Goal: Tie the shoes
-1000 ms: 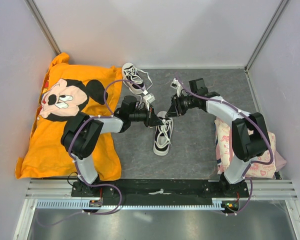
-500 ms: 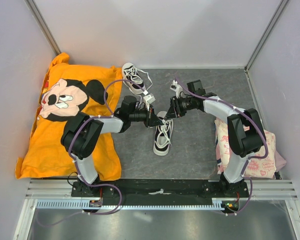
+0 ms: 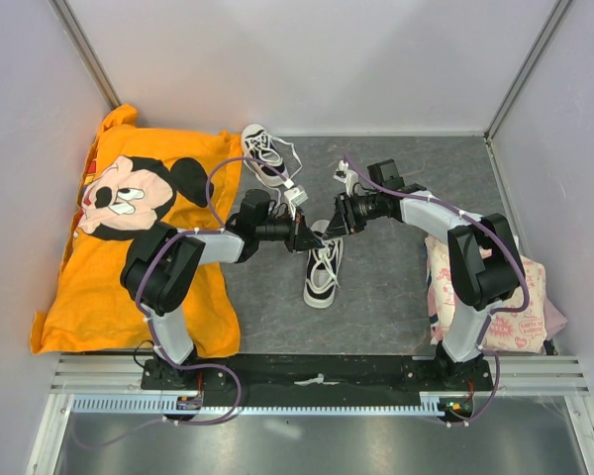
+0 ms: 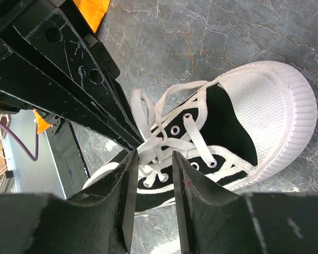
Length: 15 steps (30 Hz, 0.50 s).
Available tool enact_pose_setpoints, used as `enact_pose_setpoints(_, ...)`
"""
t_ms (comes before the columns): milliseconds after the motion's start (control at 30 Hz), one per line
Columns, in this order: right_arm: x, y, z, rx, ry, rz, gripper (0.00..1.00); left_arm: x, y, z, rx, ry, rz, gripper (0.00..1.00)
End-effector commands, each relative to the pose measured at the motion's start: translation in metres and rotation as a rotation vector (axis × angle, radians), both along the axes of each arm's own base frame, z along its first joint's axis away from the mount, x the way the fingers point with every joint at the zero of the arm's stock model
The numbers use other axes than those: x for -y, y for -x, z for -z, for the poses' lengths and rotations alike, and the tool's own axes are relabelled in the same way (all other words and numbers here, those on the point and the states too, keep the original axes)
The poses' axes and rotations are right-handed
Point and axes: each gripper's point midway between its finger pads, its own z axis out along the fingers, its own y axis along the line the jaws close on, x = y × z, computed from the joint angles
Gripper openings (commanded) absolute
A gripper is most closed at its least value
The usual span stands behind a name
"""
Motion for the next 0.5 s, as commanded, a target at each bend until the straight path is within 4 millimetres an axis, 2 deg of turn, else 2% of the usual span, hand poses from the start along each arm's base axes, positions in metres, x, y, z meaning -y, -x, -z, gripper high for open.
enact_pose_setpoints(0, -0.0098, -0.0055, -0.0175, 0.043, -0.059, -0.035, 0.4, 0.0024, 0.0034, -0.0042, 0.05, 0.015, 0.042, 0.02)
enact_pose_setpoints(367, -0.0109, -0.006, -0.0206, 0.049, -0.084, -0.046, 0.45, 0.0033, 0.004, -0.0044, 0.047, 0.018, 0.05, 0.02)
enact_pose_setpoints(467, -0.0102, -0.0071, -0.0214, 0.06, -0.087, -0.051, 0.38, 0.0034, 0.0046, -0.0049, 0.048, 0.021, 0.054, 0.02)
